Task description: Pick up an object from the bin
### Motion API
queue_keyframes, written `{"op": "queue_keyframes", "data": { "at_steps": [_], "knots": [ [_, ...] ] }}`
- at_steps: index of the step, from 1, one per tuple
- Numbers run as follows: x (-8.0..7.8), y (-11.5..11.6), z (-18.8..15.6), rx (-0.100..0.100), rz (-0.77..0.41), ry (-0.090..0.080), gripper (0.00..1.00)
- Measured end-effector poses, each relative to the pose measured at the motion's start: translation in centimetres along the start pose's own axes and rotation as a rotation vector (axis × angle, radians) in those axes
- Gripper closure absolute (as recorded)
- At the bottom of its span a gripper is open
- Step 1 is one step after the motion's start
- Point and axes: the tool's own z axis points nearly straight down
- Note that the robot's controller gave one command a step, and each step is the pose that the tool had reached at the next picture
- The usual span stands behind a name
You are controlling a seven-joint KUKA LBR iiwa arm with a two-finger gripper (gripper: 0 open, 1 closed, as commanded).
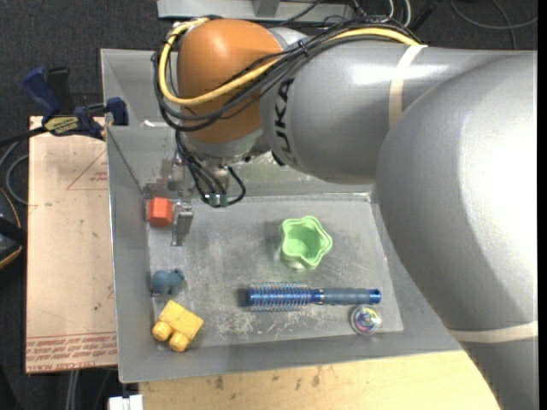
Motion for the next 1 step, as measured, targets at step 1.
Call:
{"op": "queue_keyframes", "data": {
  "at_steps": [1],
  "knots": [
    [1.46,-3.67,10.66,-0.005,-0.179,-0.013,0.00]
  ]
}}
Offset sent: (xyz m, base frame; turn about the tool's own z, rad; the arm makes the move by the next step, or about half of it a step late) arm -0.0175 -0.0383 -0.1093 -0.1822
